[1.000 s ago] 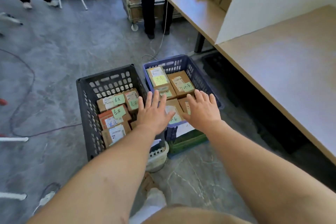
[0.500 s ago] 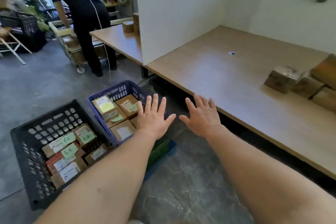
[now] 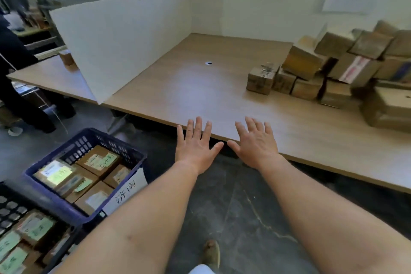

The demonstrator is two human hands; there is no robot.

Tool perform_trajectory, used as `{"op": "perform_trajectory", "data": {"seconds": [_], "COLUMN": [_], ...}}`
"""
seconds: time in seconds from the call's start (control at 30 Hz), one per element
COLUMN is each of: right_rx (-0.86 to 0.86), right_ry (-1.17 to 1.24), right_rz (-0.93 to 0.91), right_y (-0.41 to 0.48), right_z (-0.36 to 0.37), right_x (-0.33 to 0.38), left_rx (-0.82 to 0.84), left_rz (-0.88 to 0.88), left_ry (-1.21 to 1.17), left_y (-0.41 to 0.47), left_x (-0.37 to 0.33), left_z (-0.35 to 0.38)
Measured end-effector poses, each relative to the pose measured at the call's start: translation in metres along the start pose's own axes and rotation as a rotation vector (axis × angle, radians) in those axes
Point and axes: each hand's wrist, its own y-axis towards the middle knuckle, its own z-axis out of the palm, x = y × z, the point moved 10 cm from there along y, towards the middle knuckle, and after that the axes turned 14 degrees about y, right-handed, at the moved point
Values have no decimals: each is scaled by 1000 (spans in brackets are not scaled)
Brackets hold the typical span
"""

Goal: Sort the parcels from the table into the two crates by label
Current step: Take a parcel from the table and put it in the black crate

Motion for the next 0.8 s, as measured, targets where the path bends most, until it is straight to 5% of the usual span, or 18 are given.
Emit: {"op": "perform_trajectory", "data": {"seconds": [0.3, 0.8], "right_rx": [-18, -172], "right_ry": [13, -59], "right_rz": [249, 648], "right_y": [14, 10], "right_z": [-12, -93], "right_x": [-119, -289], "left_rx": [19, -216], "left_rz": [218, 606], "left_ry": [-15, -29], "left_y": [82, 189], "left_x": [-103, -291], "left_z": [-10, -96]}}
